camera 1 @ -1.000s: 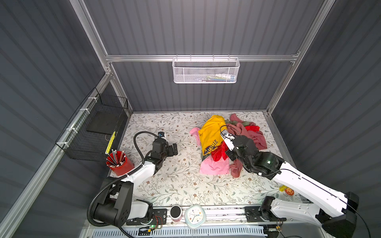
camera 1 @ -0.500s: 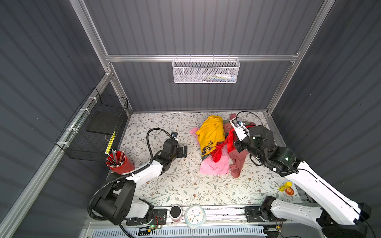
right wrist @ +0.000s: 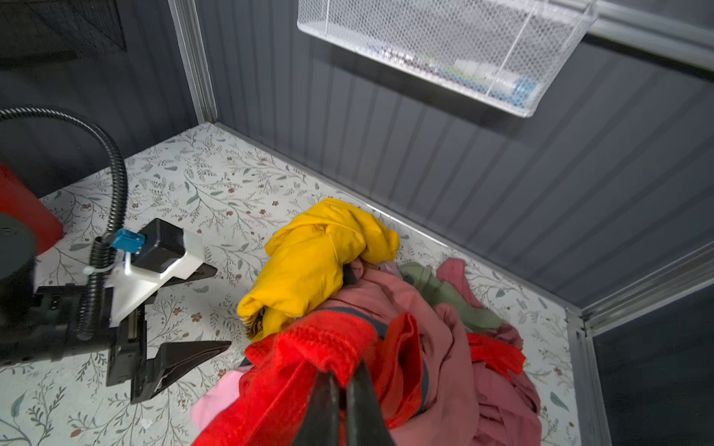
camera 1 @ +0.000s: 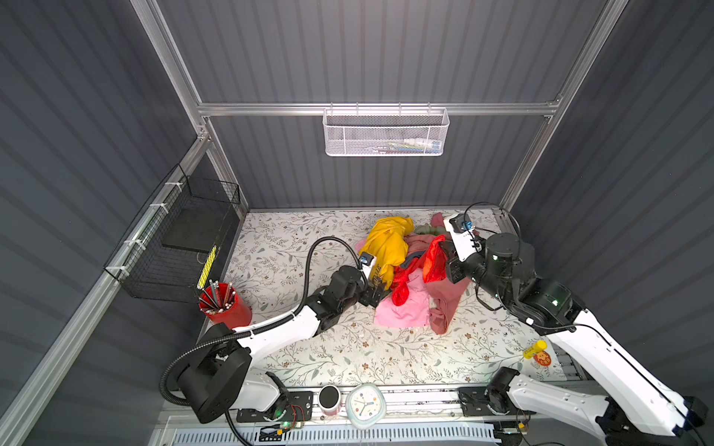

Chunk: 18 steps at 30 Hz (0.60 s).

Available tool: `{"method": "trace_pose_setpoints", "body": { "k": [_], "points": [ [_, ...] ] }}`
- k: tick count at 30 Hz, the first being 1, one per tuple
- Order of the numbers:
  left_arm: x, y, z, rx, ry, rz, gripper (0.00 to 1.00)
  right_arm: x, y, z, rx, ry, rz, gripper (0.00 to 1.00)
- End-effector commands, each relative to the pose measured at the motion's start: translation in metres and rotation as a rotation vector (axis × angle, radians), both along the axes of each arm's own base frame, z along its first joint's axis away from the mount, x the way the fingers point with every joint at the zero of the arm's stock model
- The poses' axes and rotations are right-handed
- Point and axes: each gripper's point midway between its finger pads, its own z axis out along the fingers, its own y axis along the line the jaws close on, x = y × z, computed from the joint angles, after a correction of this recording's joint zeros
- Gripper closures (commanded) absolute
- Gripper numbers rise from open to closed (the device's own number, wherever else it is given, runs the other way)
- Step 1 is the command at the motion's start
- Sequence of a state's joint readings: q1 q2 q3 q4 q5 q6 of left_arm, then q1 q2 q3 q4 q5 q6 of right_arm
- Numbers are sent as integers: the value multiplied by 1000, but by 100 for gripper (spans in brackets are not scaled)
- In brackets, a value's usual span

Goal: Pick out a specific cloth from the pile

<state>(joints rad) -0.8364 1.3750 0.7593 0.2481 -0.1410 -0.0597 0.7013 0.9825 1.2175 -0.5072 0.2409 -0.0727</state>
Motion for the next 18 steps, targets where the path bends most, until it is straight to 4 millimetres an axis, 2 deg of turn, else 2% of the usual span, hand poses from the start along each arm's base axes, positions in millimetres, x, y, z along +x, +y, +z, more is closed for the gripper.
{"method": "trace_pose_setpoints", "body": {
  "k": [1,6,11,14,18],
  "points": [
    [-18,-43,40,-60,-96,-170,0,3,4,-10,92,29,1,100],
    [-29,-86,47,-71,-115,-303,0,2,0,-24,142,55,-1,100],
    [-35,-125,47,-107,-92,-421,1,3,-10,-37,173,93,-17,100],
    [-31,-136,40,-104,-80,-424,2,2,-15,-41,188,106,-20,100],
    [-33,-153,48,-174,-74,-472,4,3,-18,-44,219,111,-22,100]
  ]
}}
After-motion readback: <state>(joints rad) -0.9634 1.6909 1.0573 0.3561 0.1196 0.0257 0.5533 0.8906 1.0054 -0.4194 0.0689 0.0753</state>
